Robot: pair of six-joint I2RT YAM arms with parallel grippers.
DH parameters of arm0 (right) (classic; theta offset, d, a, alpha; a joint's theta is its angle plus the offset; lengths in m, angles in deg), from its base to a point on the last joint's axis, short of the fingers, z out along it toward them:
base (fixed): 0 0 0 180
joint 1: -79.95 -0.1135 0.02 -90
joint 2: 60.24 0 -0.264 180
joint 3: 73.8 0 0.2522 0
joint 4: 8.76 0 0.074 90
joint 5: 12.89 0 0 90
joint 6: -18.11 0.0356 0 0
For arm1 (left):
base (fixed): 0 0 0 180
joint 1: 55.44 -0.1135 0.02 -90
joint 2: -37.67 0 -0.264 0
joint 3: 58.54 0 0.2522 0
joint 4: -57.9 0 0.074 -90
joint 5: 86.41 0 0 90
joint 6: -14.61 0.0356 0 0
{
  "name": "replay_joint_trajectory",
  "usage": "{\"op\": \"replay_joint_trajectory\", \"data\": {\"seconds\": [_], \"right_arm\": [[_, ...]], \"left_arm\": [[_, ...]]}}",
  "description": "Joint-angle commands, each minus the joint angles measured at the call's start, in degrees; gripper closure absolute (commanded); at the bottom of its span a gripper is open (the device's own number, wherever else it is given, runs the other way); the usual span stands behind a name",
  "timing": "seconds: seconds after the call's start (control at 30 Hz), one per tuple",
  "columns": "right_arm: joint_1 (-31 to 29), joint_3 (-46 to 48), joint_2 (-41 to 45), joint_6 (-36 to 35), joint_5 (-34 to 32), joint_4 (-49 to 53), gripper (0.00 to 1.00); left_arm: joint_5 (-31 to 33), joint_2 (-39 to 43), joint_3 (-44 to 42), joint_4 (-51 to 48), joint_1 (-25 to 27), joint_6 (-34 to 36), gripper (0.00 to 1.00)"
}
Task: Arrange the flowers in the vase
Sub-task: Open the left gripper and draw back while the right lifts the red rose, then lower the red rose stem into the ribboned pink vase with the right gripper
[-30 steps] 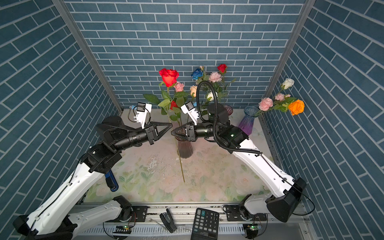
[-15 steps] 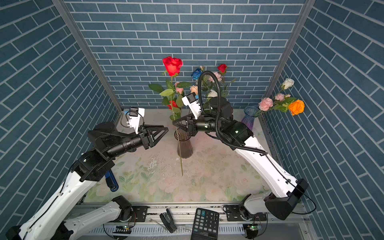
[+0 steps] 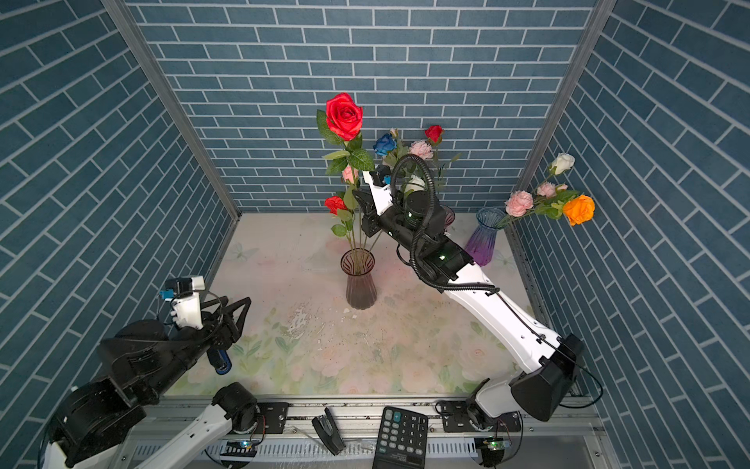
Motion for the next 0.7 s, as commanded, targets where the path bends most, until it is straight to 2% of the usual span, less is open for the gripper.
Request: {"op": "replay_joint_trajectory", "data": {"seconds": [0.0,0.27,0.67], "right_arm": [[0.1,0.5,-1.2,-0.5,-3.4,-9.9,1.0],[0.1,4.8,-0.6,2.6,-4.6,-11.9,1.0],[0.0,16.3,2.3,8.4,-3.4,-22.1,1.0]], "left_arm": [[4.1,3.7,-2.9,-4.5,-0.2,3.4,0.36],[4.0,6.7,-7.9,-2.3,-0.1,3.1,0.35],[5.2,5.8,-8.3,-2.5,-0.2,2.8,0.34]]}}
